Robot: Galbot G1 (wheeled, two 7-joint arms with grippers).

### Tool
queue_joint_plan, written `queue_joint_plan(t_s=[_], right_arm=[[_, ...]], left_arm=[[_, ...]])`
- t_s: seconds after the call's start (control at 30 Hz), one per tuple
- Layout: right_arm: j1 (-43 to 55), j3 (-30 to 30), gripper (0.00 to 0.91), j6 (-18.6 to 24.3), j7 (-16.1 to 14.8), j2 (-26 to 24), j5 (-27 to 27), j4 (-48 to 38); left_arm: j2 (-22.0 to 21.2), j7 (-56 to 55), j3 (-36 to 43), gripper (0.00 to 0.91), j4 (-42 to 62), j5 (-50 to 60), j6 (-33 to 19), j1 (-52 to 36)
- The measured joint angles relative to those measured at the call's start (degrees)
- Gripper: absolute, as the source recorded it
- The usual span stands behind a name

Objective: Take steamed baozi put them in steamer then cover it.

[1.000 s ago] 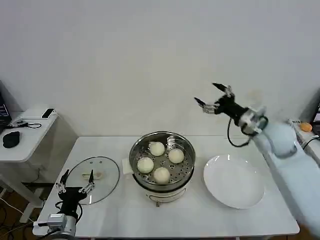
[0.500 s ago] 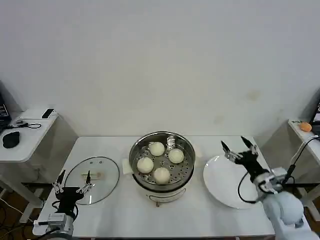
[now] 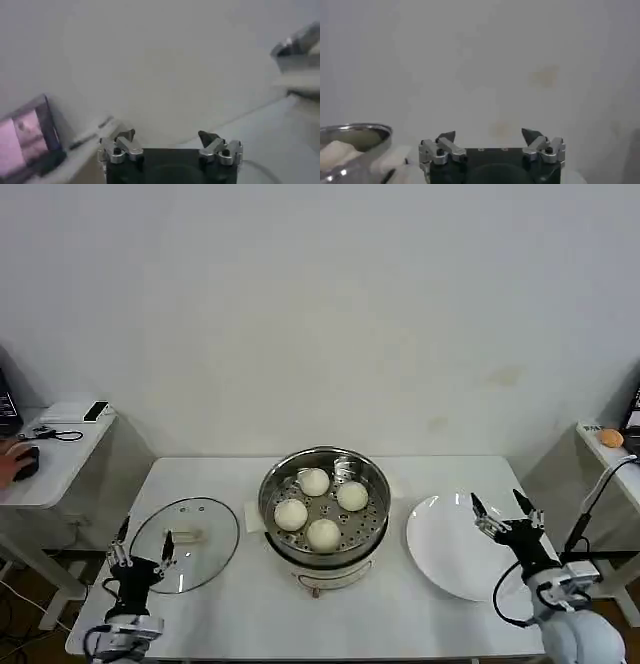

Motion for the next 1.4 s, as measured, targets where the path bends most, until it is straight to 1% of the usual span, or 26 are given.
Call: queue_joint_plan(t_s=[0.2,0.4,0.77,1.0,1.4], right_arm=[[-1.1,1.2,0.907,0.8,0.4,0.3,-0.3,0.3],[-2.8,2.0,0.907,1.4,0.6,1.0,-0.9,0.9],[-4.8,3.1,0.907,2.3,0.7,1.9,-1.7,1.2],[-6.0,3.0,0.907,3.2,0.8,2.9,-2.6,1.2],[-6.8,3.2,0.907,3.4,0.8,4.2,-3.6,1.6]], left_arm=[[1.5,-1.9,0.7,0.907,6.0,17.1,-3.6,-2.0],[2.7,-2.3,0.3,0.907,11.1,26.9,-6.6,-4.1],[3.7,-1.6,0.8,0.907,17.8,31.8,-9.1,-8.8],[4.0,-0.6,1.2,0.907,19.6,33.1,-9.6,-11.5],[5.2,0.0,2.0,0.907,23.7,34.4,-9.9,-15.5]])
